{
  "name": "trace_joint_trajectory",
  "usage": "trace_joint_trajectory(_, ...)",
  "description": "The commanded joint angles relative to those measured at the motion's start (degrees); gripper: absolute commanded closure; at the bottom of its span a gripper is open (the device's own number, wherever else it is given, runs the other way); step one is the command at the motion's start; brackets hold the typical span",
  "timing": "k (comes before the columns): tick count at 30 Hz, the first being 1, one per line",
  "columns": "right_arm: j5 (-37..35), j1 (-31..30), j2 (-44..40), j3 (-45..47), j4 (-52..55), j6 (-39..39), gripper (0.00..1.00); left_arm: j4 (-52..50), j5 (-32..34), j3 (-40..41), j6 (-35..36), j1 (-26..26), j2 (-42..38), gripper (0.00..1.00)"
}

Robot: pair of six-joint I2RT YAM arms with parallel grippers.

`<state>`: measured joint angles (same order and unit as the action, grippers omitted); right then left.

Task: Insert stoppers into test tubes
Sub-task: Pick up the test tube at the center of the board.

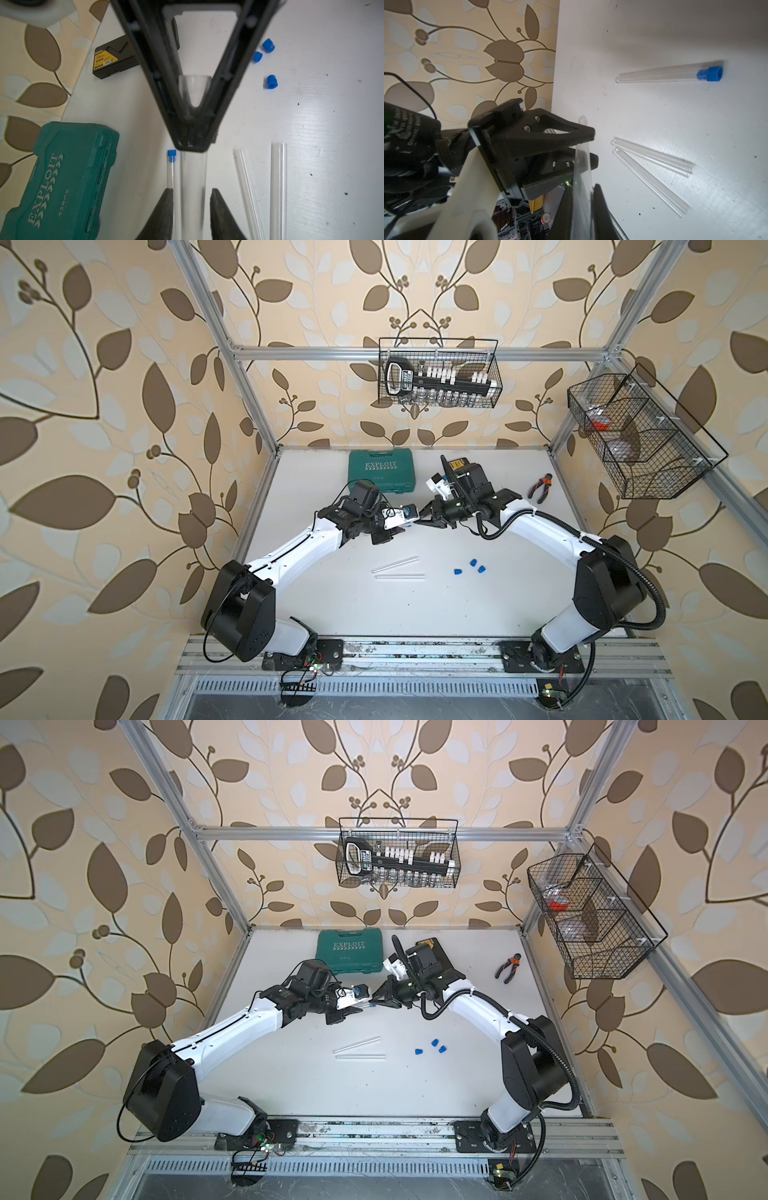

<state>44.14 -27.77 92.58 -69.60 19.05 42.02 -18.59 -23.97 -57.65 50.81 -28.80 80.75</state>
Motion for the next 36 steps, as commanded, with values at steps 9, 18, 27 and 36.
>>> trace_joint_trajectory(9, 2.7, 0.6, -2.5, 0.7, -1.5, 1.0, 0.93, 0.3, -2.0, 0.9, 0.1, 0.3, -1.6, 0.76)
trace_joint_trajectory(18, 1.8, 0.6, -2.2, 0.9, -1.0, 0.6, 0.93, -1.1, -1.9, 0.3, 0.8, 0.3, -1.7, 0.87)
trace_joint_trajectory(27, 2.8, 0.8, -2.8, 0.5, -2.9, 1.0, 0.69, -1.4, -0.3, 0.1, 0.1, 0.3, -1.8, 1.0)
trace_joint_trajectory(36, -1.3, 7.6, -11.4, 2.9, -3.6, -6.4, 0.55, 3.5, 5.9, 2.6, -6.5, 0.3, -2.6, 1.0)
